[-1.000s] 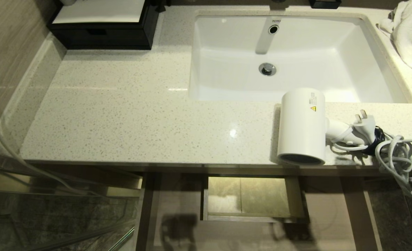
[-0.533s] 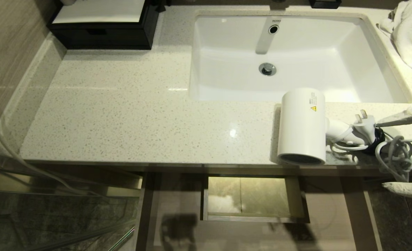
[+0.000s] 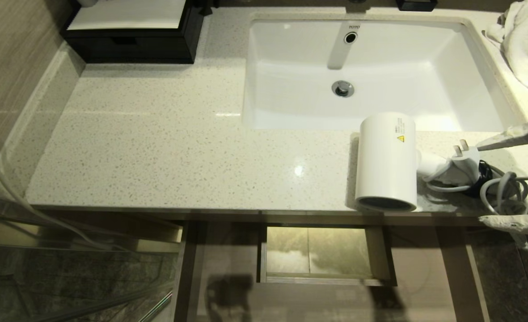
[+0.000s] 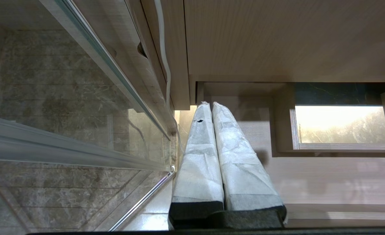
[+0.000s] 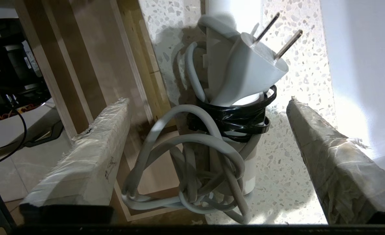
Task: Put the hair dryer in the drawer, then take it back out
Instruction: Pick up the hairdryer
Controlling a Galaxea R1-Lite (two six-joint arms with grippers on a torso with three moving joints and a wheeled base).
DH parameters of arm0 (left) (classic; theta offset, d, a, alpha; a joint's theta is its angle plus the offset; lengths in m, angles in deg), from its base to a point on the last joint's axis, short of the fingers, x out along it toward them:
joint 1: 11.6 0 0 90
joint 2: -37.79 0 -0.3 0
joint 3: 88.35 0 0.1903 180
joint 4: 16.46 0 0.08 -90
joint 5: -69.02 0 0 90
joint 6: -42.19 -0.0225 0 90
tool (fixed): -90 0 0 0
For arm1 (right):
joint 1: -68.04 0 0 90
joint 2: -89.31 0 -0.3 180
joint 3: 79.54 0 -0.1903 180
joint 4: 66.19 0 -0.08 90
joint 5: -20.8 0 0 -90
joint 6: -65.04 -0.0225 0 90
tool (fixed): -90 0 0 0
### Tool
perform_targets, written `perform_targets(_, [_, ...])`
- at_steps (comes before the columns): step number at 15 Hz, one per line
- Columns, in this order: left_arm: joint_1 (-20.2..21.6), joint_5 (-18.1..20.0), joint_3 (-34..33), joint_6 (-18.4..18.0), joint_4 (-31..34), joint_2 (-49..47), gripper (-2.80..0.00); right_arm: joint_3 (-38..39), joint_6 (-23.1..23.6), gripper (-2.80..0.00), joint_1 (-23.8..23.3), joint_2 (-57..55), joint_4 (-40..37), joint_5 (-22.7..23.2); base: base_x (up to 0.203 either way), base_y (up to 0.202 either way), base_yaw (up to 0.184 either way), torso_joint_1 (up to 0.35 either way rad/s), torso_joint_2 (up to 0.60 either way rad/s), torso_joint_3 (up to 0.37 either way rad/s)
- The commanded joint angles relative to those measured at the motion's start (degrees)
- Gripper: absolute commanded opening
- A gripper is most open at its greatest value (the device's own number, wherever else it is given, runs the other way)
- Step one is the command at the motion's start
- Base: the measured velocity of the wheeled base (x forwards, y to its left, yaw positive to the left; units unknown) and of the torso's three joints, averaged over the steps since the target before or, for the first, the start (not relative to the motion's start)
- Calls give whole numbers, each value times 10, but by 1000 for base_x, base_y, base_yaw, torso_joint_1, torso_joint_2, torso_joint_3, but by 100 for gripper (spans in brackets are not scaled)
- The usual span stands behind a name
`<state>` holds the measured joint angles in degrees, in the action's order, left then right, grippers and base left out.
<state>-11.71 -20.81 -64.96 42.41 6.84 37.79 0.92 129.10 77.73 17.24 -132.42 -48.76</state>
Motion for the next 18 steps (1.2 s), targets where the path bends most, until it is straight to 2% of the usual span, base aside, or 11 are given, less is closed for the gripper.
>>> perform_targets(1, [0, 0, 0, 0, 0, 0, -280, -1, 4, 0, -4, -17, -5, 2, 0, 0, 0, 0, 0, 0])
perform_targets(6, [0, 0, -1, 0, 0, 0, -280, -5, 4, 0, -7, -44, 5, 6, 0, 0, 0, 0, 0, 0])
perform_targets(11, [0, 0, -1, 0, 0, 0, -280, -5, 4, 0, -7, -67, 56, 6, 0, 0, 0, 0, 0, 0])
perform_targets(16, [0, 0, -1, 0, 0, 0, -280, -3, 4, 0, -7, -67, 56, 7, 0, 0, 0, 0, 0, 0])
perform_targets(17, [0, 0, 0, 0, 0, 0, -280, -1, 4, -280, -7, -67, 60, 6, 0, 0, 0, 0, 0, 0])
perform_targets(18, [-1, 0, 0, 0, 0, 0, -280, -1, 4, -280, -7, -66, 59, 6, 0, 0, 0, 0, 0, 0])
